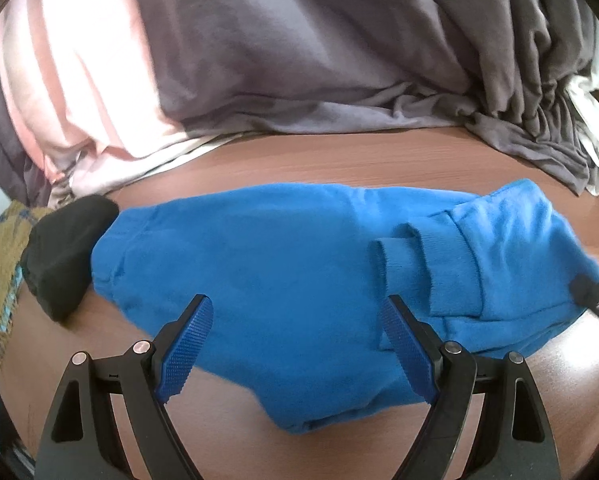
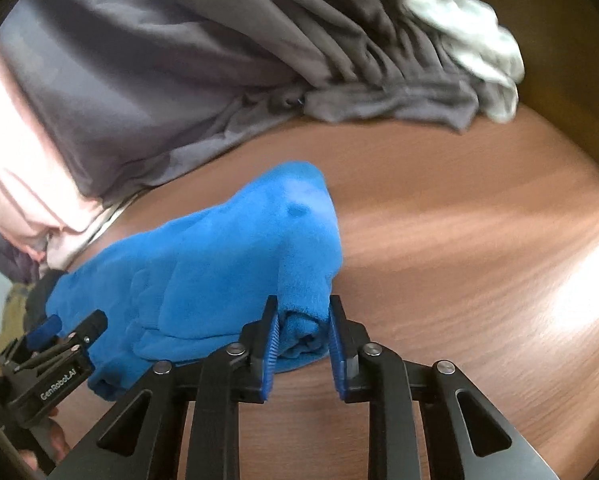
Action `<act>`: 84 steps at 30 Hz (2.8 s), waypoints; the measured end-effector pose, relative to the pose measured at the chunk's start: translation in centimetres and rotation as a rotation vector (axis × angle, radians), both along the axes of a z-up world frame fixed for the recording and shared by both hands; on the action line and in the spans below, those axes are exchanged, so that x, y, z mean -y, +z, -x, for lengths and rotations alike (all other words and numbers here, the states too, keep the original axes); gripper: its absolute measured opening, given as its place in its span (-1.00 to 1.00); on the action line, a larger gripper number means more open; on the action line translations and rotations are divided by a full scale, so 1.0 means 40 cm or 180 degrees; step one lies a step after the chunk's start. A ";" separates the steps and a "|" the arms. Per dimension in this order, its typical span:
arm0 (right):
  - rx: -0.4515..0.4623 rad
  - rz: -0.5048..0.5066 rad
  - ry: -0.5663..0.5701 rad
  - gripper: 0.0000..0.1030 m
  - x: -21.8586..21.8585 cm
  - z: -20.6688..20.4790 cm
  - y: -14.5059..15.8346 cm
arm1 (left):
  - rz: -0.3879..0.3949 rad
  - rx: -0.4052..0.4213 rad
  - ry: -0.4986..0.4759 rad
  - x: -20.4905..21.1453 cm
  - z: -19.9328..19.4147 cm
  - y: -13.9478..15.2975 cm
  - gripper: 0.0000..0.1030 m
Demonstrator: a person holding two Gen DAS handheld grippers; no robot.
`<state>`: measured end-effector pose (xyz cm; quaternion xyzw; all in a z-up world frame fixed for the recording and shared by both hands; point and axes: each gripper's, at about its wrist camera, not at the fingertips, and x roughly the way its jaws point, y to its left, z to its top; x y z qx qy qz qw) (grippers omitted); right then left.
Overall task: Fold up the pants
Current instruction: 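Grasp the folded end of the sweatpants again with the right tool, then lift the held end and fold it over the rest with the right tool, then open the right tool to release the folded bundle onto the table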
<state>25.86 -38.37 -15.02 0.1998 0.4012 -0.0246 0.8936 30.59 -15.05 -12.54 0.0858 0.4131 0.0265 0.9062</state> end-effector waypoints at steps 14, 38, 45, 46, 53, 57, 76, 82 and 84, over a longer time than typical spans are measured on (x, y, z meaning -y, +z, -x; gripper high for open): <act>0.0736 0.1035 0.0461 -0.57 -0.178 -0.026 0.226 | 0.0190 0.0061 0.0481 -0.203 0.020 0.036 0.68; 0.1386 0.2391 0.1301 -0.59 -0.767 -0.033 0.286 | 0.0300 -0.0211 -0.0340 -0.580 -0.076 0.037 0.68; 0.1344 0.2748 0.1866 -0.59 -0.927 -0.034 0.209 | 0.0336 -0.0307 -0.0350 -0.651 -0.065 0.004 0.68; 0.1327 0.2776 0.1929 -0.59 -0.943 -0.034 0.199 | 0.0314 -0.0301 -0.0352 -0.656 -0.066 0.003 0.68; 0.1216 0.2820 0.2121 -0.59 -1.006 -0.054 0.145 | 0.0184 -0.0288 -0.0349 -0.713 -0.067 0.003 0.68; 0.1189 0.2731 0.2253 -0.52 -1.031 -0.066 0.127 | 0.0107 -0.0271 -0.0310 -0.743 -0.071 0.009 0.68; 0.0805 0.2050 0.1418 -0.05 -0.822 -0.022 0.202 | -0.0345 0.0290 -0.1310 -0.537 0.049 0.023 0.69; 0.0450 0.1922 0.1137 -0.05 -0.750 0.001 0.149 | -0.0565 0.0298 -0.1456 -0.487 0.013 -0.017 0.69; 0.0376 0.1815 0.1068 -0.05 -0.733 0.006 0.137 | -0.0607 0.0281 -0.1460 -0.478 0.007 -0.024 0.69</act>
